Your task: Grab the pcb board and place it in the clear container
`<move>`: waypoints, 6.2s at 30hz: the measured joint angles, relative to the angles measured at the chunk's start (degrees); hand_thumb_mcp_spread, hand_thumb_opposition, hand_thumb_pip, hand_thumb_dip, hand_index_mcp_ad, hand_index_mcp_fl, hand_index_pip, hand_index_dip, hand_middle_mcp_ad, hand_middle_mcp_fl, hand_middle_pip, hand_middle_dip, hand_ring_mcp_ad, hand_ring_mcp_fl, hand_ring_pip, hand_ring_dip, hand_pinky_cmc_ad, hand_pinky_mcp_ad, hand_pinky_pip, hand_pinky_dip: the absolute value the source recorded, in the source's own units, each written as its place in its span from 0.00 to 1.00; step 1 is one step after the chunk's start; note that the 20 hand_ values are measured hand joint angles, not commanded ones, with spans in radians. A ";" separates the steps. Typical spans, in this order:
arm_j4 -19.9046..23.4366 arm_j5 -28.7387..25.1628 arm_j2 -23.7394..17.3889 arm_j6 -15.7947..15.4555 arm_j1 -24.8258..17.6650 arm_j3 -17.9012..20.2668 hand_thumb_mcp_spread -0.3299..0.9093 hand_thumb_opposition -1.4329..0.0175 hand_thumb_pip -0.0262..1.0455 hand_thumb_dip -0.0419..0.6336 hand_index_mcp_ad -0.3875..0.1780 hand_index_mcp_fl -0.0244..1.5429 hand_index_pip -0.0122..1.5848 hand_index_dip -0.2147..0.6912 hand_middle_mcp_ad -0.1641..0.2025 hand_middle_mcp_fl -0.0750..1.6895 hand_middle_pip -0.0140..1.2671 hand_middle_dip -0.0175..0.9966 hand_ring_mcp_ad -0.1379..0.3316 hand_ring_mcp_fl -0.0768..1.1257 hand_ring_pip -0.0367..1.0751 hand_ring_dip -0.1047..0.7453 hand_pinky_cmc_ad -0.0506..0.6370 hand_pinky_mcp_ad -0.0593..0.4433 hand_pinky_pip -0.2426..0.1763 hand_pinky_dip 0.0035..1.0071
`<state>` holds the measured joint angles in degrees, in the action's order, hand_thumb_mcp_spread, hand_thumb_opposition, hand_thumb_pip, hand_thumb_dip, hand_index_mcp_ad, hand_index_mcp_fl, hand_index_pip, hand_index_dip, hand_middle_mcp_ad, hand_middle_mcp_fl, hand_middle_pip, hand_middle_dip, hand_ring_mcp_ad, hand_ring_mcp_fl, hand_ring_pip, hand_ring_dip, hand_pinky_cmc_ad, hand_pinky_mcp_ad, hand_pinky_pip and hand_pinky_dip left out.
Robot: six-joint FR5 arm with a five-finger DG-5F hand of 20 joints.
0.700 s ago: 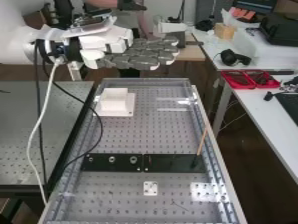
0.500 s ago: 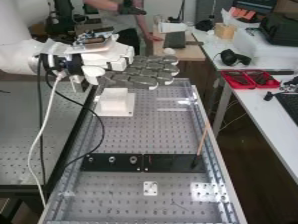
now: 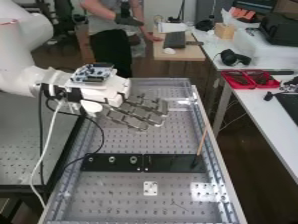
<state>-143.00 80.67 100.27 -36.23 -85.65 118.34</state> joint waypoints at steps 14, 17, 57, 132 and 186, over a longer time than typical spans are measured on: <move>6.83 5.68 5.29 -1.61 3.66 1.78 0.65 0.48 0.45 0.30 0.64 0.21 0.26 0.35 0.59 0.10 0.10 0.14 0.72 0.06 0.10 0.14 0.36 0.41 0.43 0.23; 7.45 6.89 6.78 -2.32 4.24 1.71 0.66 0.48 0.45 0.32 0.61 0.21 0.35 0.35 0.59 0.10 0.10 0.14 0.72 0.06 0.10 0.14 0.36 0.41 0.43 0.22; 20.85 11.65 20.39 -6.27 9.15 -2.91 0.78 0.43 0.37 0.36 0.48 0.21 0.85 0.39 0.58 0.13 0.11 0.19 0.72 0.09 0.11 0.17 0.48 0.41 0.44 0.19; 20.00 17.92 24.72 -6.42 11.90 -7.49 0.79 0.44 0.38 0.40 0.39 0.21 0.83 0.39 0.56 0.15 0.10 0.20 0.69 0.12 0.11 0.18 0.52 0.42 0.44 0.19; 18.33 19.30 24.46 -7.09 12.00 -8.26 0.78 0.42 0.39 0.40 0.38 0.22 0.81 0.38 0.52 0.15 0.11 0.20 0.69 0.13 0.11 0.18 0.55 0.42 0.44 0.19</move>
<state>-124.67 99.96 124.73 -43.31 -73.65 110.07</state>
